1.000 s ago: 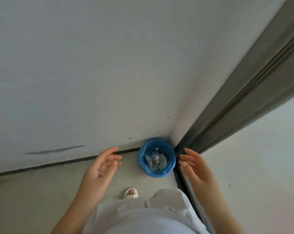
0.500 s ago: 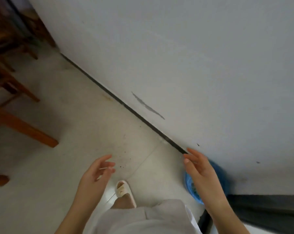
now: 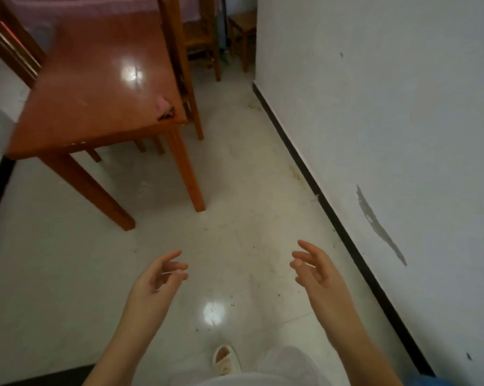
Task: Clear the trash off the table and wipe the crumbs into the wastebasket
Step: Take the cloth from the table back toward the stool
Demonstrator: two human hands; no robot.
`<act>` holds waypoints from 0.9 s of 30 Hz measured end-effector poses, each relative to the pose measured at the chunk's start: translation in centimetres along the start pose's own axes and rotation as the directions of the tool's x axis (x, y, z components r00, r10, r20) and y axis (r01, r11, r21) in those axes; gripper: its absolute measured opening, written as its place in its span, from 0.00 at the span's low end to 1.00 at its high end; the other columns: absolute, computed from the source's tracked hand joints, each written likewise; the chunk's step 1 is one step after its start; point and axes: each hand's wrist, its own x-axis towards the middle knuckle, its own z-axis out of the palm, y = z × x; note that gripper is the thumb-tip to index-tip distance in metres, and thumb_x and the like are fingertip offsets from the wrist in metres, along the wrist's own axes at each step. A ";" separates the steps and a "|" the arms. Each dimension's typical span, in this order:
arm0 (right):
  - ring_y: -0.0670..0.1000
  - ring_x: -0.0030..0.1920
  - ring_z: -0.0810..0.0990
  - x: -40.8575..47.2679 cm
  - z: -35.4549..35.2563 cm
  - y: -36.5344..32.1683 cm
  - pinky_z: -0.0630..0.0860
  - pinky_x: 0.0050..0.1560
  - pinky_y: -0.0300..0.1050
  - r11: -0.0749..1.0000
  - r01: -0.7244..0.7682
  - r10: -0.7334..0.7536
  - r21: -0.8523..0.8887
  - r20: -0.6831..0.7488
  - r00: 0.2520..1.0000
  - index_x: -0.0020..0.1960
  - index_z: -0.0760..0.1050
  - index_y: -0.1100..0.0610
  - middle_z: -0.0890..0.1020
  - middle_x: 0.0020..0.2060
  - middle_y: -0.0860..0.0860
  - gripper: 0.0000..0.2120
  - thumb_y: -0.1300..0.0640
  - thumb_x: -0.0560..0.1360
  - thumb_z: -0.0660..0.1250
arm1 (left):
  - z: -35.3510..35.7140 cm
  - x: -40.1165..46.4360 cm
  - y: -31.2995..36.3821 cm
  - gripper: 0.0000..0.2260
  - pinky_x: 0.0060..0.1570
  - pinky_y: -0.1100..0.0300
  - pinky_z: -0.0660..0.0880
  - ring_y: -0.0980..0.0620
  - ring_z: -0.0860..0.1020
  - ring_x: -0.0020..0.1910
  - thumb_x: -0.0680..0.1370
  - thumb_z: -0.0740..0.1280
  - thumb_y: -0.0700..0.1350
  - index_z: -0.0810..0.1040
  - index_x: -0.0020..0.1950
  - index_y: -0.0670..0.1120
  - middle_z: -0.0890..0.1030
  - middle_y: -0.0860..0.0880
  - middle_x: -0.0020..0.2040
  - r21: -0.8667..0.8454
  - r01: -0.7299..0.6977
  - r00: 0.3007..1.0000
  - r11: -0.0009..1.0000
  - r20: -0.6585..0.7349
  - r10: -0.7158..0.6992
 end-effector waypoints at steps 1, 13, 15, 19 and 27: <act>0.44 0.58 0.76 1.0 1.9 -1.0 0.74 0.62 0.48 1.000 0.008 -0.008 -0.005 0.033 0.999 0.65 0.68 0.42 0.76 0.59 0.43 0.17 0.48 0.76 0.61 | -1.6 1.4 0.0 0.16 0.59 0.46 0.75 0.48 0.81 0.50 0.77 0.64 0.36 0.76 0.50 0.59 0.81 0.47 0.49 -0.026 0.012 0.999 1.000 -0.034 -0.013; 0.48 0.59 0.76 19.3 14.8 -9.5 0.73 0.64 0.53 0.992 0.060 -0.045 -0.109 0.135 0.990 0.65 0.68 0.44 0.76 0.60 0.47 0.17 0.50 0.77 0.61 | -9.3 19.5 1.7 0.16 0.57 0.49 0.75 0.48 0.81 0.48 0.77 0.63 0.35 0.76 0.51 0.57 0.81 0.47 0.47 -0.191 0.073 0.976 0.979 -0.190 -0.110; 0.48 0.59 0.76 23.8 16.6 -11.6 0.73 0.63 0.53 0.991 0.067 -0.048 -0.113 0.163 0.985 0.65 0.68 0.45 0.76 0.61 0.47 0.17 0.51 0.77 0.61 | -10.0 23.6 2.8 0.15 0.57 0.50 0.76 0.49 0.81 0.48 0.77 0.63 0.35 0.76 0.51 0.57 0.81 0.47 0.48 -0.193 0.070 0.971 0.979 -0.212 -0.111; 0.47 0.58 0.76 32.2 20.0 -16.6 0.74 0.63 0.54 0.988 0.101 -0.076 -0.119 0.200 0.977 0.64 0.69 0.44 0.77 0.58 0.46 0.16 0.51 0.77 0.61 | -11.8 31.4 6.1 0.14 0.56 0.51 0.77 0.51 0.83 0.46 0.77 0.63 0.36 0.76 0.51 0.57 0.82 0.48 0.48 -0.194 0.034 0.964 0.980 -0.253 -0.083; 0.46 0.55 0.77 44.6 29.0 -21.6 0.75 0.58 0.48 0.979 0.102 -0.071 -0.176 0.179 0.981 0.65 0.69 0.48 0.77 0.57 0.49 0.16 0.54 0.77 0.61 | -16.6 46.7 8.0 0.15 0.56 0.54 0.76 0.51 0.80 0.50 0.77 0.64 0.38 0.73 0.50 0.61 0.81 0.52 0.48 -0.098 0.077 0.981 0.992 -0.173 -0.093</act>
